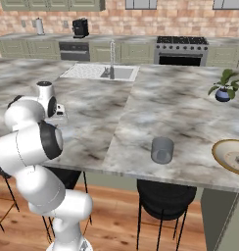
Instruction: There are four ice cubes in the ice bowl. Place two ice cubes in each glass of water.
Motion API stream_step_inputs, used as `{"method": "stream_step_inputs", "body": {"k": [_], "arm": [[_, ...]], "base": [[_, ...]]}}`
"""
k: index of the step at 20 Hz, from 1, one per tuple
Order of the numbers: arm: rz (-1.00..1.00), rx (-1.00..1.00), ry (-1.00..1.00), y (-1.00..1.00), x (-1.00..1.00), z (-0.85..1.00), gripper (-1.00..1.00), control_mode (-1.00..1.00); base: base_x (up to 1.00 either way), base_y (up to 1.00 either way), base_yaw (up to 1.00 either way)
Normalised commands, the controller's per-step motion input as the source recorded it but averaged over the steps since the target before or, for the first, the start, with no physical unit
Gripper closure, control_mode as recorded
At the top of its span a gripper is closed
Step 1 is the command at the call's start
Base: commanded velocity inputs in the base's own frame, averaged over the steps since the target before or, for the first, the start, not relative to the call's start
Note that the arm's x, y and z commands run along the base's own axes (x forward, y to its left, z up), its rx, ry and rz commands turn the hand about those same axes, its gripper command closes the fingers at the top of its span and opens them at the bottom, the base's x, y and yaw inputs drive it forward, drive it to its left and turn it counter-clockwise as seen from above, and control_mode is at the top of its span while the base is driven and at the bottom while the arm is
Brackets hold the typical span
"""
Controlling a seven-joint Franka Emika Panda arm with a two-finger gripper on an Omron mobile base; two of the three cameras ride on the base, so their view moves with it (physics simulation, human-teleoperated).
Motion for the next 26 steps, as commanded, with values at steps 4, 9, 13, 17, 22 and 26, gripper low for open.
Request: {"method": "stream_step_inputs", "body": {"k": [4,9,13,17,22,26], "arm": [[0.0,-0.04,-0.02,0.0,0.0,0.0,1.0,-1.0],[0.0,-0.11,-0.02,0.0,0.0,0.0,1.0,-1.0],[0.0,-0.09,-0.03,0.01,0.15,0.02,1.0,-1.0],[0.0,-0.01,-0.02,0.02,0.2,0.15,1.0,-1.0],[-0.01,0.0,0.0,0.07,0.23,0.2,1.0,-1.0],[-0.04,0.01,0.0,0.2,0.06,0.09,1.0,-1.0]], "base": [[0.0,0.0,0.0],[0.0,0.0,0.0],[0.0,0.0,0.0],[0.0,0.0,0.0],[0.0,0.0,0.0],[0.0,0.0,0.0]]}}
